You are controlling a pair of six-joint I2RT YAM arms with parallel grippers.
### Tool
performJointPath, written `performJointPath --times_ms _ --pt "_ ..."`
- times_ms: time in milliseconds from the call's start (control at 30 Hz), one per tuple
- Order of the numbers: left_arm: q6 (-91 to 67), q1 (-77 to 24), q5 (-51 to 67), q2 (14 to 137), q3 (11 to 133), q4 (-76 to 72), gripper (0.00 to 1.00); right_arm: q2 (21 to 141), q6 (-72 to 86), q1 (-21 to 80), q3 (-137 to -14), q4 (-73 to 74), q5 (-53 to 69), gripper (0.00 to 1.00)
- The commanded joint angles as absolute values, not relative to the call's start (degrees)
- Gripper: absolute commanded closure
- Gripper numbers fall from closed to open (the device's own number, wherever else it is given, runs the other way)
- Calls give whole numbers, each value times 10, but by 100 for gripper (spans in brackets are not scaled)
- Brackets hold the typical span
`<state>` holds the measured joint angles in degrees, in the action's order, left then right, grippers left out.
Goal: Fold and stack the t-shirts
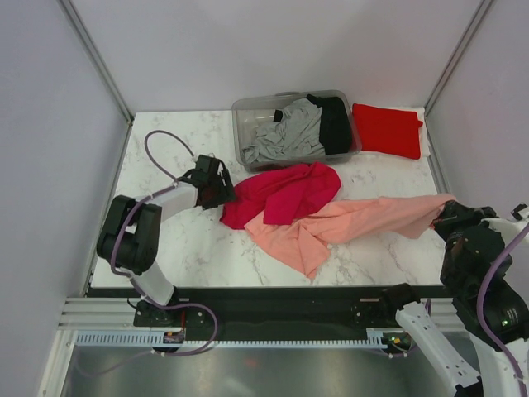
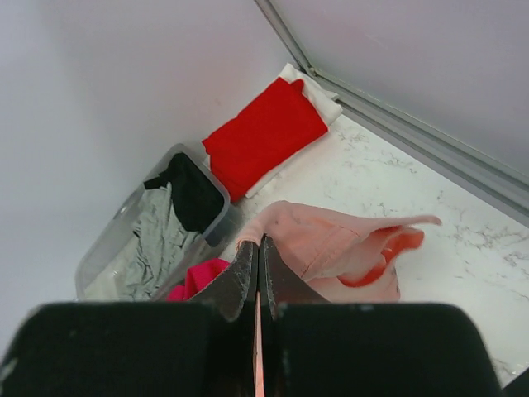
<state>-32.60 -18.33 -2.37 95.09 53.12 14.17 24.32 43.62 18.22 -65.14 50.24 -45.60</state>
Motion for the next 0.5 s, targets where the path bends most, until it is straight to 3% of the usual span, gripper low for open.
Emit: performJointPath --times_ms 0,33,67,133,233,467 --pt "-356 -200 18 987 559 69 27 249 419 182 -643 507 -475 100" --pt "-362 -202 34 995 556 61 34 250 420 183 -640 508 -473 100" --pt "-370 -205 43 995 552 54 53 253 422 183 -638 508 -471 100" --pt "-372 -207 65 977 533 24 79 254 424 183 -630 507 -465 100" --pt "-367 -208 74 907 511 25 98 250 430 182 -620 507 -460 100" --pt "-352 -209 -37 687 539 133 98 246 441 182 -599 502 -453 100"
